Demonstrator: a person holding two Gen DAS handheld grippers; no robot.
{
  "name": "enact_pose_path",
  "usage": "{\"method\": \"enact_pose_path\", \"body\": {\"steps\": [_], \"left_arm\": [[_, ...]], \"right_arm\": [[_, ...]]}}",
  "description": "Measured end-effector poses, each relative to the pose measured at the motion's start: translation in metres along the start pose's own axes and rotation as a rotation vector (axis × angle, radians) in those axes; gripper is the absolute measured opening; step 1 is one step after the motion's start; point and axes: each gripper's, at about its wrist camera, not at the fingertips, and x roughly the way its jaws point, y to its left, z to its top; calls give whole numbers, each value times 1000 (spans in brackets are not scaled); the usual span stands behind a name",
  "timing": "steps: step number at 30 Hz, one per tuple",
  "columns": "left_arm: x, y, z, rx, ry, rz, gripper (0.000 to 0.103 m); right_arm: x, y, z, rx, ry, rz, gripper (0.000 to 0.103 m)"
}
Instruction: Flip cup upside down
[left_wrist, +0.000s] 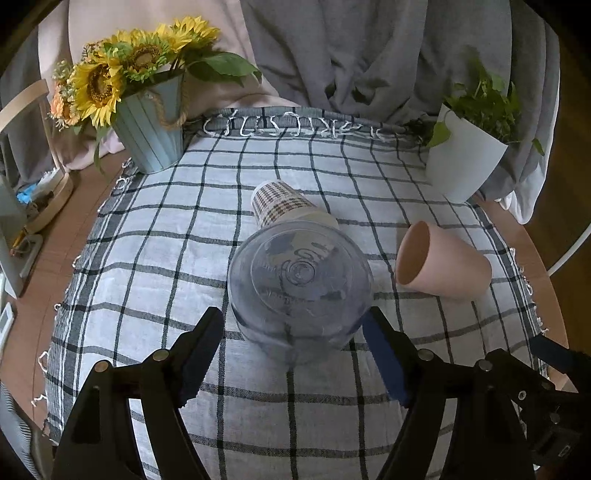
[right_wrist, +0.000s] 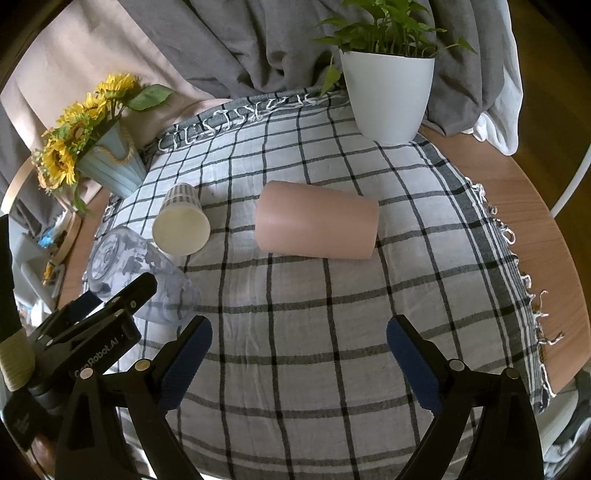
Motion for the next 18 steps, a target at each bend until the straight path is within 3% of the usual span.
{"method": "enact_pose_path", "body": {"steps": [9, 18], "left_arm": [[-21, -1, -2, -5, -48, 34, 87], [-78, -4, -23, -37, -137, 93, 103]], "right_arm": [[-9, -1, -3, -3, -15, 8, 96], [-50, -5, -17, -49, -104, 18, 96]]}}
